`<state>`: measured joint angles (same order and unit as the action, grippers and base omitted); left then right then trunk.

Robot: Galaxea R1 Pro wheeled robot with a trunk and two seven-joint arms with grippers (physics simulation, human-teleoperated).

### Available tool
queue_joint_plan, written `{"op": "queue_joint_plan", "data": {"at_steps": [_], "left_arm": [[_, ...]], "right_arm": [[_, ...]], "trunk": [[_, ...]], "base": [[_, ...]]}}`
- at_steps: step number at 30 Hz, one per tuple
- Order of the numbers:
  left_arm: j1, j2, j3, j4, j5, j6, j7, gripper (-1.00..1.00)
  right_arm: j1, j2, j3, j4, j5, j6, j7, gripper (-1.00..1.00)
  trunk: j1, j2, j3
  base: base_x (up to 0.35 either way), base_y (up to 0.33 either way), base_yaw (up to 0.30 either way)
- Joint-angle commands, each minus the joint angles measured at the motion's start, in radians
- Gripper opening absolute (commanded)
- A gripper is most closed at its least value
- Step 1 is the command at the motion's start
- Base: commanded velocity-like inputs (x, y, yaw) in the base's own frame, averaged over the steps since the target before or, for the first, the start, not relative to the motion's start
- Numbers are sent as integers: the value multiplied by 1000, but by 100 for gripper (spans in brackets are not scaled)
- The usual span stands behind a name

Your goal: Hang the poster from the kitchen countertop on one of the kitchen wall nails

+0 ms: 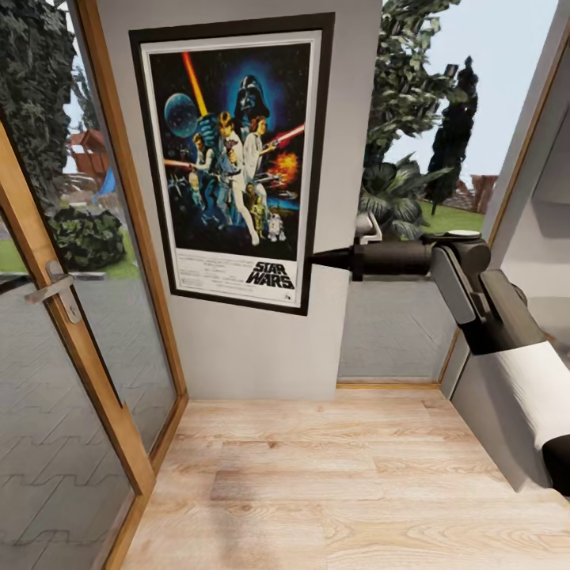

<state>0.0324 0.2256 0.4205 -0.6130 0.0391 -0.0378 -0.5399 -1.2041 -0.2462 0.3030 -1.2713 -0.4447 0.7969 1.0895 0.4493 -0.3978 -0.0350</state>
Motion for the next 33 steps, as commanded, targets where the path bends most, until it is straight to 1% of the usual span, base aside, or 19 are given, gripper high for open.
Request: {"op": "queue_joint_plan", "data": {"at_steps": [1,25,33], "left_arm": [[0,0,1,-1,4,0,-5,100],[0,0,0,-1,4,1,-5,100],[0,0,0,-1,4,0,-5,100]], "right_arm": [[-4,-1,1,0,-7,7,0,-100],[-8,1,5,6,-4,7,-1,-100],[-8,2,8,8,-2,7,0,-100]], "trunk": [[1,-2,-2],[1,-2,-2],[1,-2,-2]], "base": [[0,0,0],[1,0,0],[165,46,0]]}}
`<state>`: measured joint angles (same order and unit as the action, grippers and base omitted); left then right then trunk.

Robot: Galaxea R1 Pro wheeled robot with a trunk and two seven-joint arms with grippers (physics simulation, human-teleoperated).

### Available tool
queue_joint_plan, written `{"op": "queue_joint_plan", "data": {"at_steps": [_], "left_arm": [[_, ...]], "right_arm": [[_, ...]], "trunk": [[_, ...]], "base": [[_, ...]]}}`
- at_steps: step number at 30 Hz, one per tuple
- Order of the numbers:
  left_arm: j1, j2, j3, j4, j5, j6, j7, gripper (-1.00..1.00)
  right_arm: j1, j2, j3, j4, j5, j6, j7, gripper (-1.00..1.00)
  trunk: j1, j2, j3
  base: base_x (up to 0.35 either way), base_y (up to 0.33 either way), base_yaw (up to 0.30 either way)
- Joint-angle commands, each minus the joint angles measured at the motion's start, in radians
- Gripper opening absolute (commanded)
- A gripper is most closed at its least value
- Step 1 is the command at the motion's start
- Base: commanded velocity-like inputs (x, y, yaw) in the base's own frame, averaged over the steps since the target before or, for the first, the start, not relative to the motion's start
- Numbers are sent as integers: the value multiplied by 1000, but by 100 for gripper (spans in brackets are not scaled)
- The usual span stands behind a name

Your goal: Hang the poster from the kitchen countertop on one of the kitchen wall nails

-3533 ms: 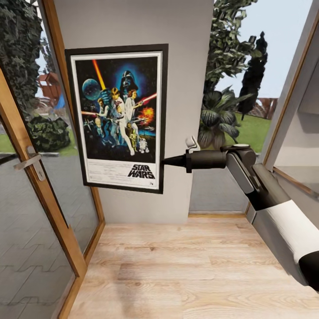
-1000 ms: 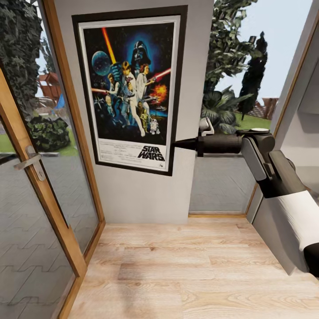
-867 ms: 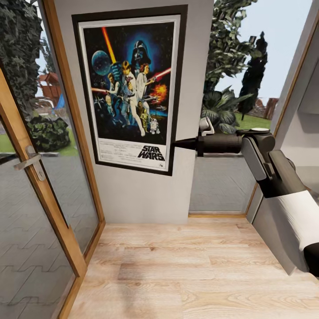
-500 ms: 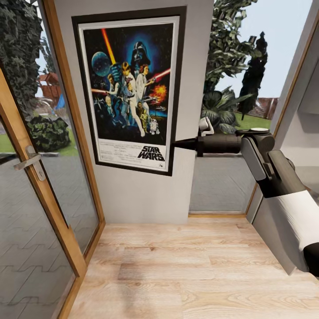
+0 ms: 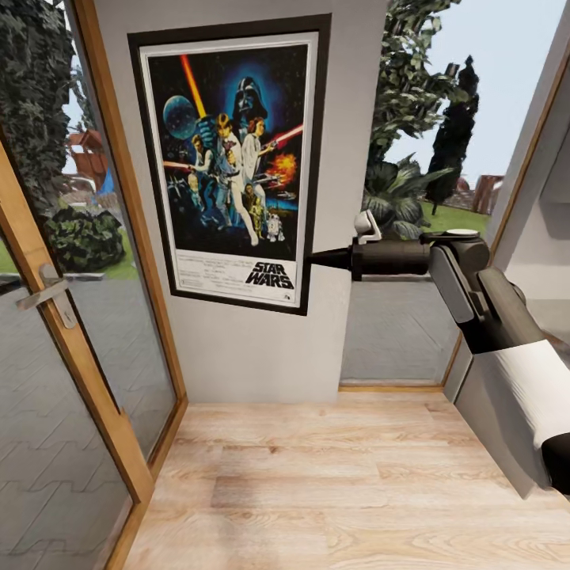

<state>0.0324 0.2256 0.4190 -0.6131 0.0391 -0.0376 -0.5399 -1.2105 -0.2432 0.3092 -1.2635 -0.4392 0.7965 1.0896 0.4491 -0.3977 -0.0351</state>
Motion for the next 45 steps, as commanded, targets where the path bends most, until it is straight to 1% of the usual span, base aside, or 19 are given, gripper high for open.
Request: {"op": "queue_joint_plan", "data": {"at_steps": [1,12,45], "left_arm": [[0,0,1,0,4,0,-5,100],[0,0,2,0,4,1,-5,100],[0,0,1,0,5,1,-5,100]], "right_arm": [[-1,-1,2,0,-7,7,-1,-100],[-1,-1,3,1,-7,7,-1,-100],[-1,-1,3,-1,-6,7,-1,-100]], "trunk": [[1,-2,-2],[1,-2,-2],[1,-2,-2]], "base": [[99,36,0],[112,26,0],[303,142,0]]}}
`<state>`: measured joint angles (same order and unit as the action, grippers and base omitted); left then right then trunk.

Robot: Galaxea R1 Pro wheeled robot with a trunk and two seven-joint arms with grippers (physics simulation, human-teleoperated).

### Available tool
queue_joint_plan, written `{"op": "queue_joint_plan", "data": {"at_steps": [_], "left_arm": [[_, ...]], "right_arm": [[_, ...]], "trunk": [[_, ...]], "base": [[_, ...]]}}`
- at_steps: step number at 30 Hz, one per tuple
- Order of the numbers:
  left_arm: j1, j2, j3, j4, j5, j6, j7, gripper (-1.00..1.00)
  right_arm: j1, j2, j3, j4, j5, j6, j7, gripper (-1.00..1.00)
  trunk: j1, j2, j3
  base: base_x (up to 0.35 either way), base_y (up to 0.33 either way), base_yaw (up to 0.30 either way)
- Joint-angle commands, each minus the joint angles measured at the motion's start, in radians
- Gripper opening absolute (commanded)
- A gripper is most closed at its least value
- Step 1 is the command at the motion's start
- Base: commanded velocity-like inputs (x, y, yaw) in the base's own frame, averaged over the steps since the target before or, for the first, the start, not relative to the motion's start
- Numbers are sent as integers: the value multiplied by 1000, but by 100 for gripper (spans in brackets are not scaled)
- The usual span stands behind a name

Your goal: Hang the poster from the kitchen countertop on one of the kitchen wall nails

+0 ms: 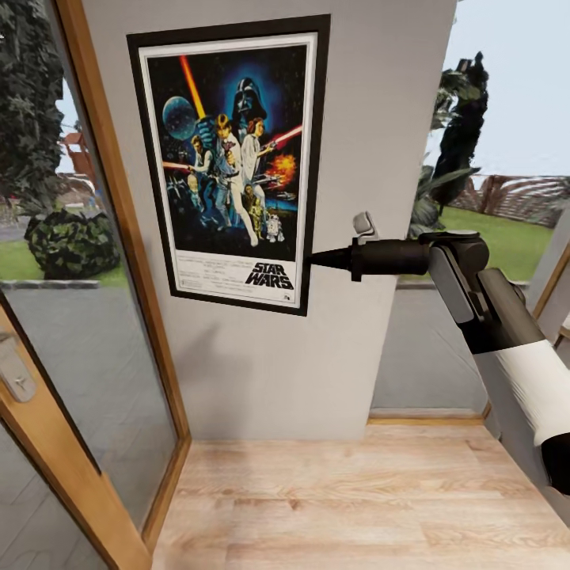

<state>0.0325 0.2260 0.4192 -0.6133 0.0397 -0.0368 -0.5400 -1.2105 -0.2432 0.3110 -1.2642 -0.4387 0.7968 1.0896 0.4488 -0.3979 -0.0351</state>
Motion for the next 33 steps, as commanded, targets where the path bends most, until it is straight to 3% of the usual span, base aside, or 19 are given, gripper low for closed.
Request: {"op": "queue_joint_plan", "data": {"at_steps": [1,16,24,33], "left_arm": [[0,0,1,0,4,0,-5,100],[0,0,1,0,4,0,-5,100],[0,0,1,0,4,0,-5,100],[0,0,2,0,4,0,-5,100]], "right_arm": [[-1,-1,2,0,-7,7,0,-100],[-1,-1,2,0,-8,7,0,-100],[-1,-1,1,0,-8,7,0,-100],[-1,-1,1,-1,-8,7,-1,-100]], "trunk": [[1,-2,-2],[1,-2,-2],[1,-2,-2],[1,-2,-2]], "base": [[308,148,0],[316,118,0],[303,-94,0],[84,-53,0]]}}
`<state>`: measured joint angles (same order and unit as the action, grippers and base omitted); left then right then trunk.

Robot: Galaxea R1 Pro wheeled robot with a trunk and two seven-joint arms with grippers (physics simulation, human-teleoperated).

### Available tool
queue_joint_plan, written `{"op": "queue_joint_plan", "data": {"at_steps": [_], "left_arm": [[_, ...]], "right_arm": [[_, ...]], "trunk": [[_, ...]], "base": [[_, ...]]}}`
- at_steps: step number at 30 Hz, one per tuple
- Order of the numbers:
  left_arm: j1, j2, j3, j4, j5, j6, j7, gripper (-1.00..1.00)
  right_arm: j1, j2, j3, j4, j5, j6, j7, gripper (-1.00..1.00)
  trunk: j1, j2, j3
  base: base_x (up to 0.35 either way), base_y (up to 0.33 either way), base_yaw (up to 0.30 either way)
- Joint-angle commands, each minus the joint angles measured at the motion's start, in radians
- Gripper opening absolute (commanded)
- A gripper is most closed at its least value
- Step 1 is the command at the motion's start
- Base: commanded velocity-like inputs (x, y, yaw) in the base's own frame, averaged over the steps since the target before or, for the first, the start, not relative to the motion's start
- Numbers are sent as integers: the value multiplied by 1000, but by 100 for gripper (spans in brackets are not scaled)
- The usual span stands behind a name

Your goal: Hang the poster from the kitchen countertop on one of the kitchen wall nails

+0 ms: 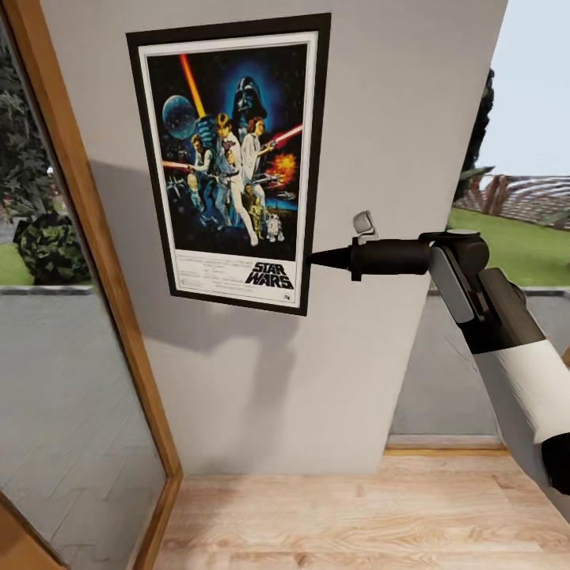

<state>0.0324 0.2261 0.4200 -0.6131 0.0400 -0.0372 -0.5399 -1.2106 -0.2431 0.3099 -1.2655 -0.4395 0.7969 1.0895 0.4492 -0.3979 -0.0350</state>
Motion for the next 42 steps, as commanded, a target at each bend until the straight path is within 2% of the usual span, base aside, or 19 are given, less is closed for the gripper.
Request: {"op": "queue_joint_plan", "data": {"at_steps": [1,9,31,42], "left_arm": [[0,0,1,-1,4,0,-5,100],[0,0,1,-1,4,0,-5,100],[0,1,2,-1,4,0,-5,100],[0,1,6,-1,5,-1,-5,100]], "right_arm": [[-1,-1,2,0,-7,7,0,-100],[-1,-1,2,0,-7,7,0,-100],[-1,-2,1,-2,-7,7,0,-100],[-1,-2,1,-3,-7,7,0,-100]], "trunk": [[1,-2,-2],[1,-2,-2],[1,-2,-2],[1,-2,-2]], "base": [[134,-8,0],[234,-3,0],[98,-2,0],[50,-154,0]]}}
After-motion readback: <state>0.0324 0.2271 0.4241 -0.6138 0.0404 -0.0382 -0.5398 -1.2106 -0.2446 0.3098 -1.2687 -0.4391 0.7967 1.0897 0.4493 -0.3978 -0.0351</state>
